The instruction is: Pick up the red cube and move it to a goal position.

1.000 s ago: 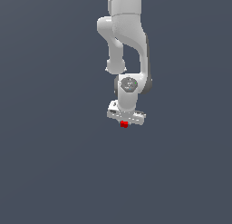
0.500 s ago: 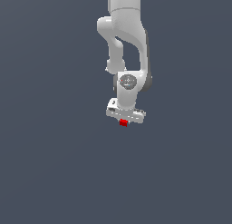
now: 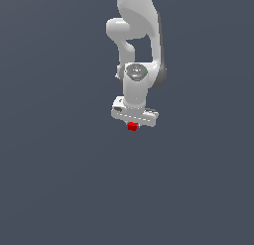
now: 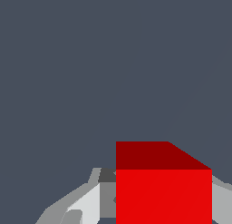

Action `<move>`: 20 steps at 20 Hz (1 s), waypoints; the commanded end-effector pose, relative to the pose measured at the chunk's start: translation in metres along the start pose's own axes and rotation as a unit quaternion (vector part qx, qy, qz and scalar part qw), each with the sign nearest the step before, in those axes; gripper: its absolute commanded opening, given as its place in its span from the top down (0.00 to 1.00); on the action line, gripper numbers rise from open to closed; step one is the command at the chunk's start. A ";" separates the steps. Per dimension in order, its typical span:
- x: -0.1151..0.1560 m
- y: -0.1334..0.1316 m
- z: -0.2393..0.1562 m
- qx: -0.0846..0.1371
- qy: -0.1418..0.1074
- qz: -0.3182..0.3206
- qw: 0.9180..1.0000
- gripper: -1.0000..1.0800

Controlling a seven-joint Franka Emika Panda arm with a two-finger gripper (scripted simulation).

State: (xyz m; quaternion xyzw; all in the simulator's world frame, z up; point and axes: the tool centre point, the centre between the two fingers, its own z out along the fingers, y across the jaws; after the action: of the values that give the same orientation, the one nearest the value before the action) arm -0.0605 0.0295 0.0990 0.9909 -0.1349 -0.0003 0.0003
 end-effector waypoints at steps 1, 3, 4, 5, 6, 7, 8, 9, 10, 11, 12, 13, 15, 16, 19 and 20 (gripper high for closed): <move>0.000 0.006 -0.024 0.000 0.001 0.000 1.000 1.00; 0.001 0.012 -0.046 0.001 0.000 0.000 1.000 1.00; 0.001 0.015 -0.057 0.001 0.000 0.000 1.000 1.00; 0.001 0.018 -0.068 0.001 0.000 0.000 1.000 1.00; 0.001 0.021 -0.080 0.001 0.000 0.000 1.000 1.00; 0.001 0.024 -0.091 0.001 0.000 0.000 1.000 1.00; 0.001 0.027 -0.103 0.001 0.000 0.000 1.000 1.00; 0.002 0.030 -0.114 0.001 0.000 0.000 1.000 1.00; 0.002 0.033 -0.125 0.001 0.000 0.000 1.000 1.00; 0.002 0.036 -0.136 0.001 0.000 0.000 1.000 1.00; 0.002 0.039 -0.146 0.001 0.000 0.000 1.000 1.00; 0.003 0.042 -0.157 0.001 0.000 0.001 1.000 1.00; 0.003 0.047 -0.178 0.001 0.000 0.001 1.000 1.00; 0.004 0.050 -0.189 0.001 0.000 0.001 1.000 1.00; 0.005 0.058 -0.220 0.001 0.000 0.001 1.000 1.00; 0.005 0.061 -0.231 0.001 0.000 0.001 1.000 1.00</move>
State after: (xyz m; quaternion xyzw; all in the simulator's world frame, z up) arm -0.0704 -0.0261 0.3136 0.9908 -0.1355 0.0003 -0.0004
